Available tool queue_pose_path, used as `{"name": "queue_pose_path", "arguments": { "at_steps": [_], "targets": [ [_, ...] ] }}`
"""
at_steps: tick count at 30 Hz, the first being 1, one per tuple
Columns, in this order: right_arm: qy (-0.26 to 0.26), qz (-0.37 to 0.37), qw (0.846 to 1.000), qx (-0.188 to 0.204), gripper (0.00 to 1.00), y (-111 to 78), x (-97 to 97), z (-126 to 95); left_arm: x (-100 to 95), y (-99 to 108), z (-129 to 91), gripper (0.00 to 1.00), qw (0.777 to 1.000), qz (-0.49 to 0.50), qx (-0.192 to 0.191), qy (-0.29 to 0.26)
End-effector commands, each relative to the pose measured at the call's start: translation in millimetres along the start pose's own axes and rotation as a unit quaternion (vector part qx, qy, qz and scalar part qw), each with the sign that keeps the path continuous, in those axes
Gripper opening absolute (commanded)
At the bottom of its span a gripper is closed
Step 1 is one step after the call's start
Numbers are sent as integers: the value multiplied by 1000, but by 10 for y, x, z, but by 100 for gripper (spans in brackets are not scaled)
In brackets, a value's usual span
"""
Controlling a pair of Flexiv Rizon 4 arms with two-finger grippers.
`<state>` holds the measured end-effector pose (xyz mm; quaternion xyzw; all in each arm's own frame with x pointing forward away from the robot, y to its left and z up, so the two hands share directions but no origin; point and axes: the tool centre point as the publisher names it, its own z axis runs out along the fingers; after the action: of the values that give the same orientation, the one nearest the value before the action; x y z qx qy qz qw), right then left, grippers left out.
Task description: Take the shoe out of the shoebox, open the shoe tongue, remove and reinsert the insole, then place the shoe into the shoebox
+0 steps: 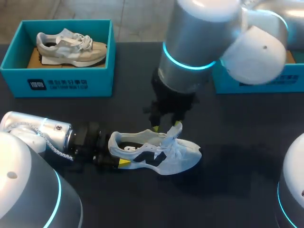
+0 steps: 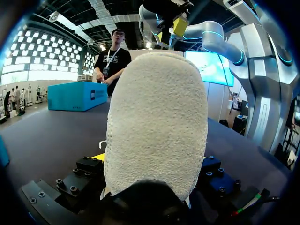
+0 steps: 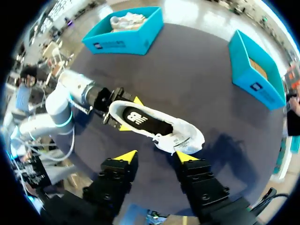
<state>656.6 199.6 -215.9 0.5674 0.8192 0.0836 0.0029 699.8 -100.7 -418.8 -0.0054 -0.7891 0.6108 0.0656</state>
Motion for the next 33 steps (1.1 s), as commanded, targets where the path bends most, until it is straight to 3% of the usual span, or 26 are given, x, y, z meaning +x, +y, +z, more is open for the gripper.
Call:
{"name": "queue_pose_path", "arguments": {
  "at_steps": [1,4,9,12,26,27,29,30,33],
  "targets": [
    [-19,-64,998,22,0,93,140,74,-11,28,3,0,1000,0,0,0],
    [4,-134,991,23,0,82,210,101,-11,28,3,0,1000,0,0,0],
    [83,-245,965,-31,0,-1,240,81,-11,28,3,0,1000,0,0,0],
    [110,-244,963,-25,0,-35,198,72,-11,28,3,0,1000,0,0,0],
    [110,-244,963,-25,0,-35,198,72,-11,28,3,0,1000,0,0,0],
    [94,-279,956,-11,0,26,246,82,-11,28,3,0,1000,0,0,0],
    [43,-293,955,12,0,68,315,74,-11,28,3,0,1000,0,0,0],
    [24,-326,945,17,0,94,359,64,-11,28,3,0,1000,0,0,0],
    [-28,-356,934,28,0,116,442,52,-11,28,3,0,1000,0,0,0]
  ]
}}
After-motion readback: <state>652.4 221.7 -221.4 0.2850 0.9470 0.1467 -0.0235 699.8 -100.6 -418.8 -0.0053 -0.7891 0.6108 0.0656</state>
